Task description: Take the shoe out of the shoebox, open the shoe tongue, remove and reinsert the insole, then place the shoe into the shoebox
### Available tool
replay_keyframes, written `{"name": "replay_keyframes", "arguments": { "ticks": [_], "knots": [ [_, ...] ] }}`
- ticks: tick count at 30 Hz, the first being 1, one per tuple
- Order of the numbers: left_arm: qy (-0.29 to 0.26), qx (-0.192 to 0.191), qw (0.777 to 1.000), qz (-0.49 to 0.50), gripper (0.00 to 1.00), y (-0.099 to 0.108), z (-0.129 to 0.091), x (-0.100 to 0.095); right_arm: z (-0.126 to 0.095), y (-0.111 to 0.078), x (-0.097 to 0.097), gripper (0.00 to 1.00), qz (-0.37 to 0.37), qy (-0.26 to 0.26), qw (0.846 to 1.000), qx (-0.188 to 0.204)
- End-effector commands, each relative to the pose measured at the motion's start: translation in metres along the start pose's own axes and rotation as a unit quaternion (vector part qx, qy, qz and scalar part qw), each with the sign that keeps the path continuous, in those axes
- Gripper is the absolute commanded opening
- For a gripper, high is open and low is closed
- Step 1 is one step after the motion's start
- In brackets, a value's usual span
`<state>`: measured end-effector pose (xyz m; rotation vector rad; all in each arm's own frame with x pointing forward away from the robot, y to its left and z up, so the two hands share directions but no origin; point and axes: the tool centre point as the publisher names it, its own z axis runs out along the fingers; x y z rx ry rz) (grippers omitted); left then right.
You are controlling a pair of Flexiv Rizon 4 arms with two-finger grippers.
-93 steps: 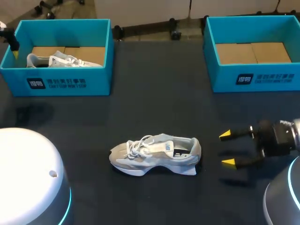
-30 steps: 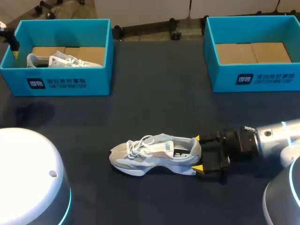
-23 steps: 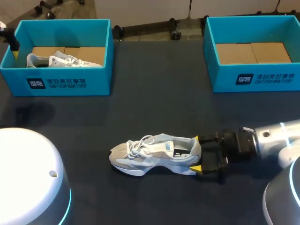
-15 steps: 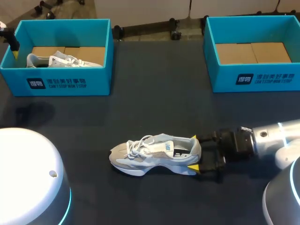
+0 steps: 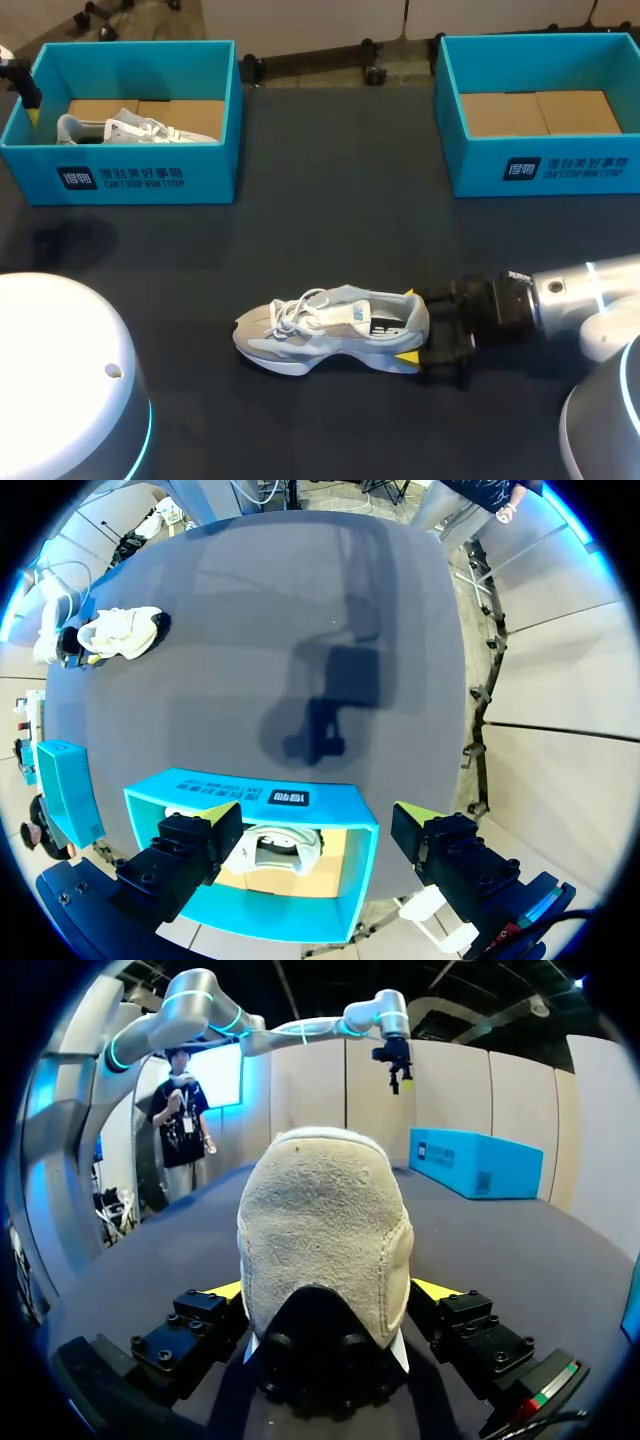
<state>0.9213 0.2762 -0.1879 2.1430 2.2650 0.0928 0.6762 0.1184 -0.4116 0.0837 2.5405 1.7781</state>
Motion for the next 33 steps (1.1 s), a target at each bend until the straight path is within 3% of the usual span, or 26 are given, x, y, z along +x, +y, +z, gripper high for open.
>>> {"name": "replay_keyframes", "arguments": {
  "ticks": [1, 15, 16, 17, 18, 19, 33],
  "knots": [
    [0.001, -0.001, 1.000, 0.000, 1.00, -0.0006, -0.0002, 0.0002, 0.0059, -0.0004, 0.0018, 1.00, 0.000, -0.001, 1.000, 0.002],
    [0.001, -0.001, 1.000, 0.000, 1.00, -0.0006, -0.0002, 0.0002, 0.0102, -0.0013, 0.0025, 1.00, 0.003, 0.003, 1.000, -0.004],
    [0.001, -0.001, 1.000, 0.000, 1.00, -0.0006, -0.0002, 0.0002, 0.0104, -0.0013, 0.0023, 0.85, 0.003, 0.003, 1.000, -0.004],
    [0.001, -0.001, 1.000, 0.000, 1.00, -0.0006, -0.0002, 0.0002, 0.0106, -0.0014, 0.0023, 0.38, 0.003, 0.004, 1.000, -0.005],
    [0.001, -0.001, 1.000, 0.000, 1.00, -0.0006, -0.0002, 0.0002, 0.0112, -0.0016, 0.0023, 0.09, 0.003, 0.004, 1.000, -0.005],
    [0.001, -0.001, 1.000, 0.000, 1.00, -0.0006, -0.0002, 0.0002, 0.0117, -0.0017, 0.0026, 0.00, 0.003, 0.004, 1.000, -0.005],
    [0.001, -0.001, 1.000, 0.000, 1.00, -0.0006, -0.0002, 0.0002, 0.0115, 0.0015, 0.0054, 0.00, 0.001, 0.016, 1.000, -0.023]
  ]
}}
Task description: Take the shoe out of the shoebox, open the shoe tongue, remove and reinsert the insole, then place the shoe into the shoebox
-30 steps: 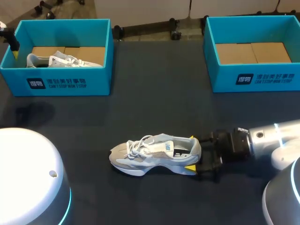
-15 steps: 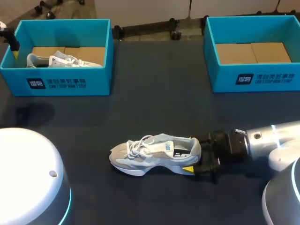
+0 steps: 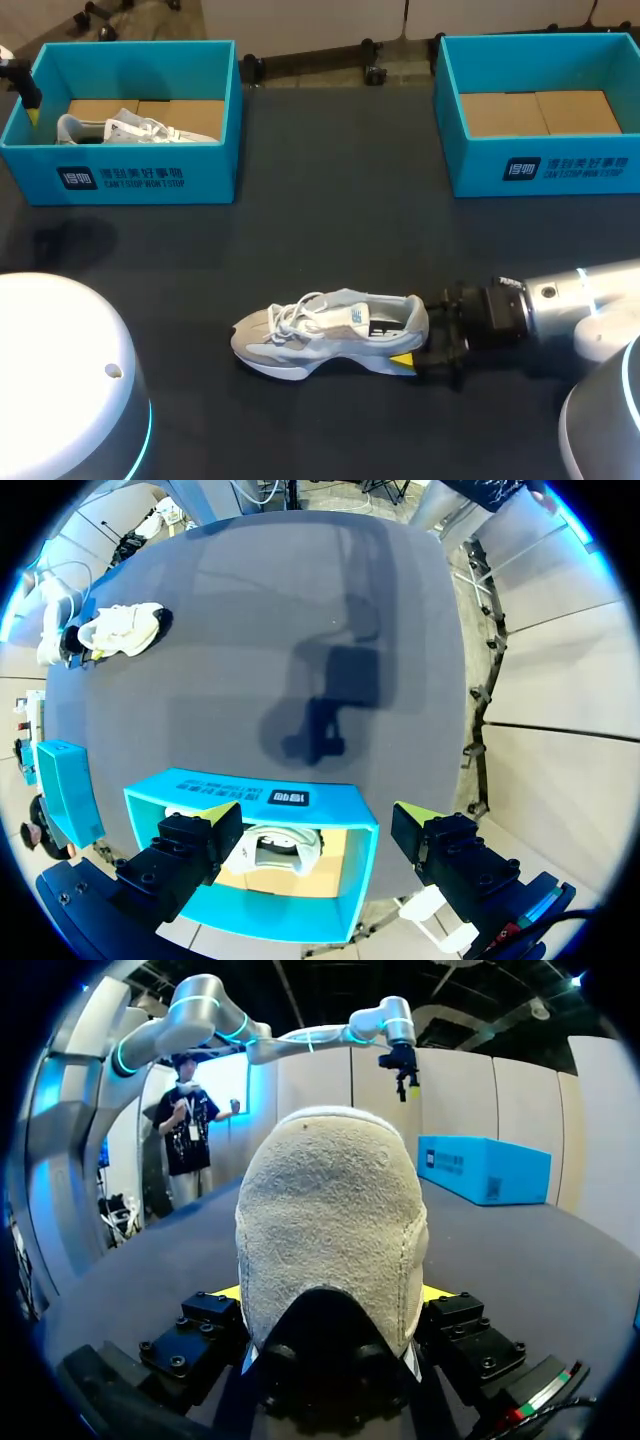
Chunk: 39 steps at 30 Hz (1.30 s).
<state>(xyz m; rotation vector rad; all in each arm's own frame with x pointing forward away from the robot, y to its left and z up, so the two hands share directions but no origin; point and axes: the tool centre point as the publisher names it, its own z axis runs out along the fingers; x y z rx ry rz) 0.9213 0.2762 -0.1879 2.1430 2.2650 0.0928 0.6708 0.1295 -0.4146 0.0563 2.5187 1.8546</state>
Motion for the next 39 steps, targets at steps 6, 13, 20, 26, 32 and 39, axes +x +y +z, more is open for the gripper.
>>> {"name": "replay_keyframes", "arguments": {
  "ticks": [6, 13, 20, 26, 32, 39],
  "knots": [
    [0.001, -0.001, 1.000, 0.000, 1.00, -0.001, 0.000, 0.000, 0.000, 0.001, -0.001, 0.00, 0.000, 0.000, 1.000, 0.001],
    [0.007, 0.051, 0.985, -0.167, 1.00, -0.029, -0.003, -0.034, 0.000, 0.001, -0.001, 0.00, 0.000, 0.000, 1.000, 0.001],
    [0.017, 0.039, 0.909, -0.414, 1.00, -0.067, -0.003, -0.077, 0.000, 0.001, -0.001, 0.00, 0.000, 0.000, 1.000, 0.001],
    [-0.036, 0.090, 0.889, -0.447, 1.00, -0.113, -0.006, -0.109, 0.000, 0.001, -0.001, 0.00, 0.000, 0.000, 1.000, 0.001],
    [-0.036, 0.090, 0.889, -0.447, 1.00, -0.113, -0.006, -0.109, 0.000, 0.001, -0.001, 0.00, 0.000, 0.000, 1.000, 0.001],
    [-0.036, 0.090, 0.889, -0.447, 1.00, -0.113, -0.006, -0.109, 0.000, 0.001, -0.001, 0.00, 0.000, 0.000, 1.000, 0.001]
  ]
}}
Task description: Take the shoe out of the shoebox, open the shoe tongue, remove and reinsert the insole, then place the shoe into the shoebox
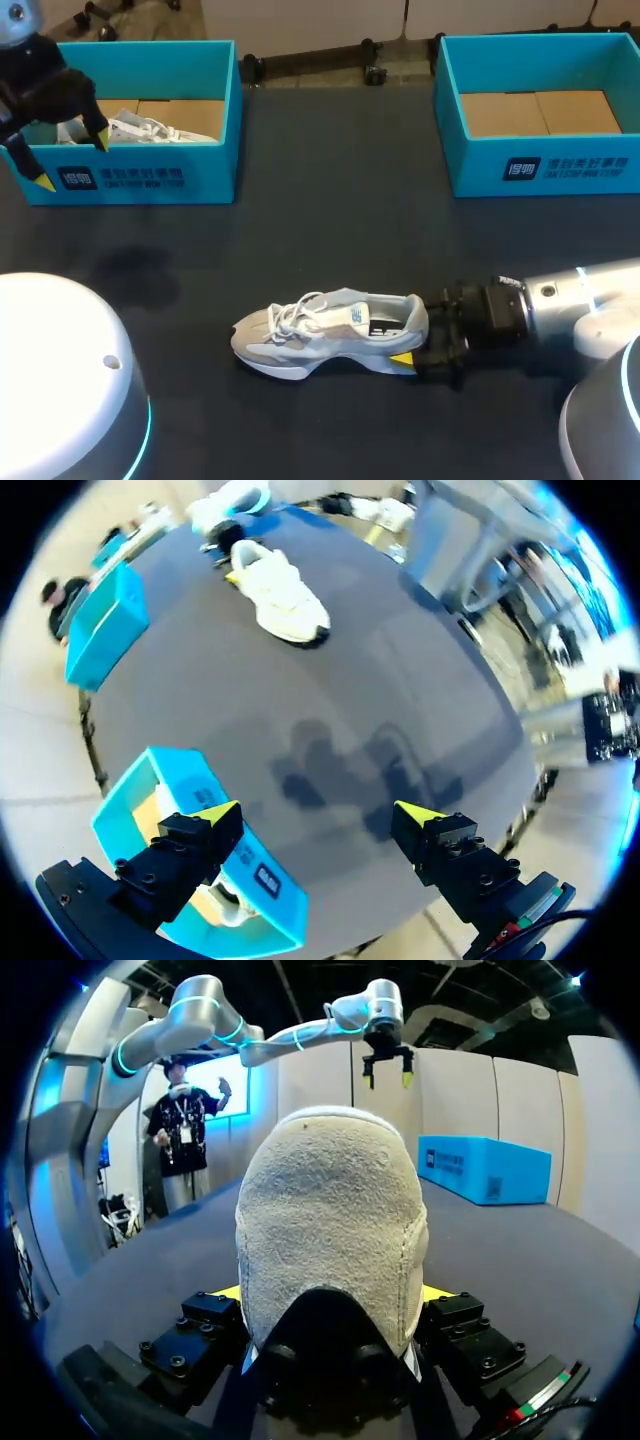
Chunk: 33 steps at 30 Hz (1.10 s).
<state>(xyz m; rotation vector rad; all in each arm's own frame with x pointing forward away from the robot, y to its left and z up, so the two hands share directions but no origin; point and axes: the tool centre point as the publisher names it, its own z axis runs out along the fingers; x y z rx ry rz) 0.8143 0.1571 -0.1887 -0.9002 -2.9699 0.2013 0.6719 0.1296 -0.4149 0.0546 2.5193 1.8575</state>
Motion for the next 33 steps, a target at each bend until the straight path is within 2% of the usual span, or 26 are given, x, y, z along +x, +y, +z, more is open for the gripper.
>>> {"name": "replay_keyframes", "arguments": {
  "ticks": [1, 2, 3, 5, 9, 11, 14, 15, 27, 29, 30, 32, 33],
  "knots": [
    [-0.004, 0.003, 1.000, -0.001, 1.00, 0.004, 0.002, 0.002, 0.000, 0.001, 0.000, 0.00, 0.000, -0.001, 1.000, 0.001],
    [0.009, -0.009, 1.000, -0.014, 1.00, -0.005, 0.005, 0.006, 0.000, 0.001, 0.000, 0.00, 0.000, -0.001, 1.000, 0.001],
    [-0.005, -0.032, 0.999, -0.044, 1.00, -0.017, 0.009, 0.011, 0.000, 0.001, 0.000, 0.00, 0.000, -0.001, 1.000, 0.001],
    [0.010, -0.077, 0.991, -0.109, 1.00, -0.037, 0.014, 0.015, 0.000, 0.001, 0.000, 0.00, 0.000, -0.001, 1.000, 0.001],
    [0.022, -0.126, 0.961, -0.246, 1.00, -0.063, 0.016, 0.023, 0.000, 0.001, 0.000, 0.00, 0.000, -0.001, 1.000, 0.001],
    [0.055, -0.123, 0.941, -0.310, 1.00, -0.072, 0.016, 0.026, 0.000, 0.001, 0.000, 0.00, 0.000, -0.001, 1.000, 0.001],
    [0.117, -0.083, 0.917, -0.372, 1.00, -0.084, 0.018, 0.032, 0.000, 0.001, 0.000, 0.00, 0.000, -0.001, 1.000, 0.001],
    [0.112, -0.093, 0.914, -0.379, 1.00, -0.089, 0.019, 0.035, 0.000, 0.001, 0.000, 0.00, 0.000, -0.001, 1.000, 0.001],
    [0.112, -0.093, 0.914, -0.379, 1.00, -0.089, 0.019, 0.035, 0.000, 0.001, 0.000, 0.00, 0.000, -0.001, 1.000, 0.001],
    [0.134, -0.053, 0.898, -0.416, 1.00, -0.095, 0.020, 0.037, 0.000, 0.001, 0.000, 0.00, 0.000, -0.001, 1.000, 0.001],
    [0.130, -0.039, 0.878, -0.458, 1.00, -0.100, 0.021, 0.038, 0.000, 0.001, 0.000, 0.00, 0.000, -0.001, 1.000, 0.001],
    [0.114, -0.036, 0.846, -0.520, 1.00, -0.109, 0.024, 0.038, 0.000, 0.001, 0.000, 0.00, 0.000, -0.001, 1.000, 0.001],
    [0.113, -0.033, 0.808, -0.577, 1.00, -0.117, 0.025, 0.037, 0.000, 0.001, 0.000, 0.00, 0.000, -0.001, 1.000, 0.001]
  ]
}}
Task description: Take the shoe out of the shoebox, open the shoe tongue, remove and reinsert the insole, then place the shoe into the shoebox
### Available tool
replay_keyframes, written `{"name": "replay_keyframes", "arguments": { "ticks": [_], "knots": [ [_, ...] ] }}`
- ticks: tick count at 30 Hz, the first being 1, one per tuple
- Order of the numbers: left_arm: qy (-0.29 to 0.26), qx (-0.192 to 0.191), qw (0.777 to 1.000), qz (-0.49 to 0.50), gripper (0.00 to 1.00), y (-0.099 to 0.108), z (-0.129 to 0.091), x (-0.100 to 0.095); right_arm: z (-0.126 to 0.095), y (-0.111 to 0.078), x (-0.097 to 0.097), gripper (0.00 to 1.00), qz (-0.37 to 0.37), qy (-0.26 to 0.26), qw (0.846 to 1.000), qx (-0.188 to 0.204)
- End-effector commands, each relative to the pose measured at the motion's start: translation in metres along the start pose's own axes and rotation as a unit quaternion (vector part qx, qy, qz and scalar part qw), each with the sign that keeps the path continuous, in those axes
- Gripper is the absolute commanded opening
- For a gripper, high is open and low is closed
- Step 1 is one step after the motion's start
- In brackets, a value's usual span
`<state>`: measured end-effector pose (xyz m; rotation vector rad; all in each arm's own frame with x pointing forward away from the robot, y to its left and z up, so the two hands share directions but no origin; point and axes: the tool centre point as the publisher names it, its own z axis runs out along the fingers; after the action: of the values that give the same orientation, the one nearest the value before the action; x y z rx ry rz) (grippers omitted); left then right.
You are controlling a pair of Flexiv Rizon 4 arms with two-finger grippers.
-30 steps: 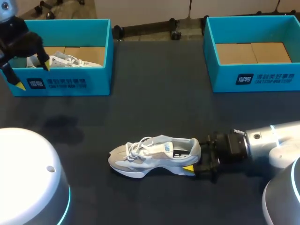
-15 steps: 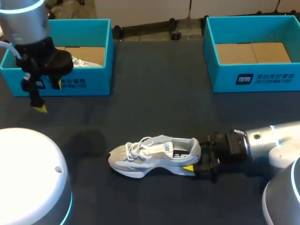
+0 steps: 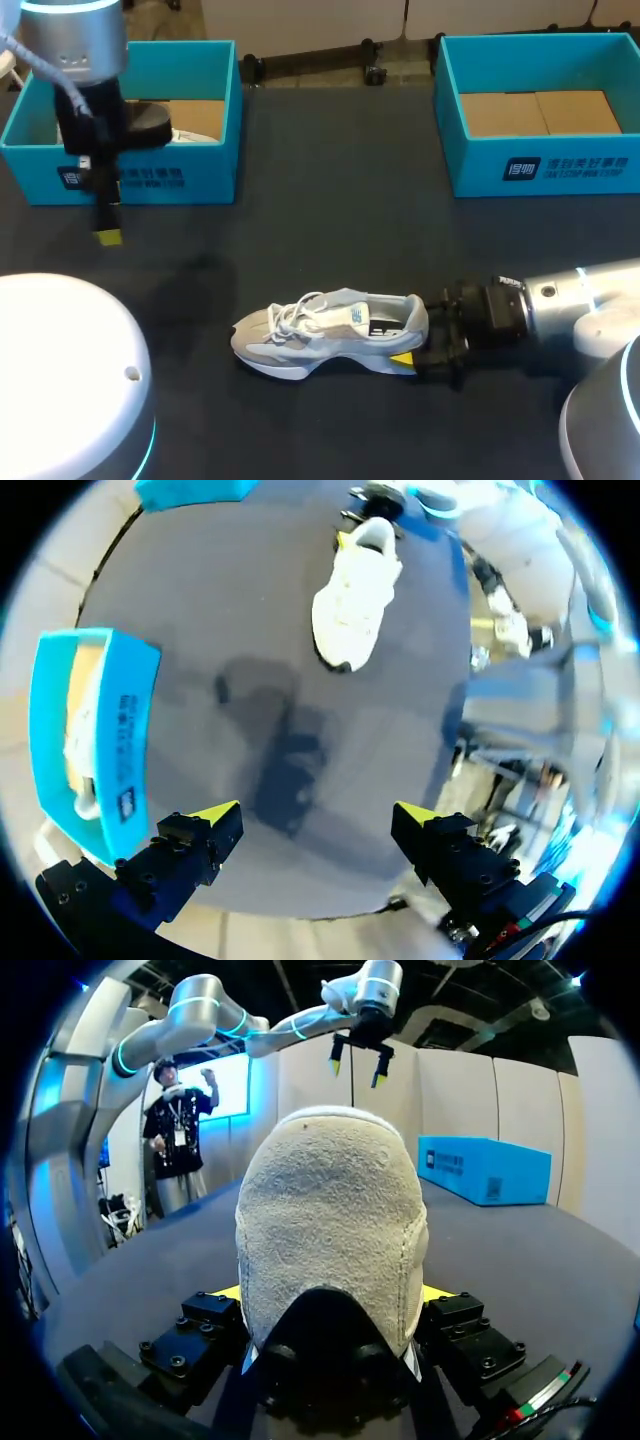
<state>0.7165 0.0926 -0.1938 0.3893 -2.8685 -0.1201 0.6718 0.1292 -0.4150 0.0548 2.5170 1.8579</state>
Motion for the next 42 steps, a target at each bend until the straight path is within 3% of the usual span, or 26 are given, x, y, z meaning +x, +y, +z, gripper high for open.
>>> {"name": "replay_keyframes", "arguments": {
  "ticks": [1, 7, 13, 14, 30, 37, 42],
  "knots": [
    [0.045, 0.042, 0.979, -0.192, 1.00, -0.017, 0.002, 0.003, 0.001, 0.001, 0.000, 0.00, 0.000, -0.001, 1.000, 0.002],
    [0.054, 0.052, 0.942, -0.328, 1.00, -0.041, 0.004, 0.012, 0.001, 0.001, 0.000, 0.00, 0.000, -0.001, 1.000, 0.002],
    [0.068, 0.066, 0.911, -0.401, 1.00, -0.066, 0.011, 0.018, 0.001, 0.001, 0.000, 0.00, 0.000, -0.001, 1.000, 0.002],
    [0.089, 0.058, 0.909, -0.403, 1.00, -0.072, 0.012, 0.019, 0.001, 0.001, 0.000, 0.00, 0.000, -0.001, 1.000, 0.002],
    [0.089, 0.058, 0.909, -0.403, 1.00, -0.072, 0.012, 0.019, 0.001, 0.001, 0.000, 0.00, 0.000, -0.001, 1.000, 0.002],
    [0.046, 0.050, 0.870, -0.489, 1.00, -0.116, 0.024, 0.055, 0.001, 0.001, 0.000, 0.00, 0.000, -0.001, 1.000, 0.002],
    [0.032, 0.044, 0.847, -0.528, 1.00, -0.145, 0.025, 0.064, 0.001, 0.001, 0.000, 0.00, 0.000, -0.001, 1.000, 0.002]
  ]
}}
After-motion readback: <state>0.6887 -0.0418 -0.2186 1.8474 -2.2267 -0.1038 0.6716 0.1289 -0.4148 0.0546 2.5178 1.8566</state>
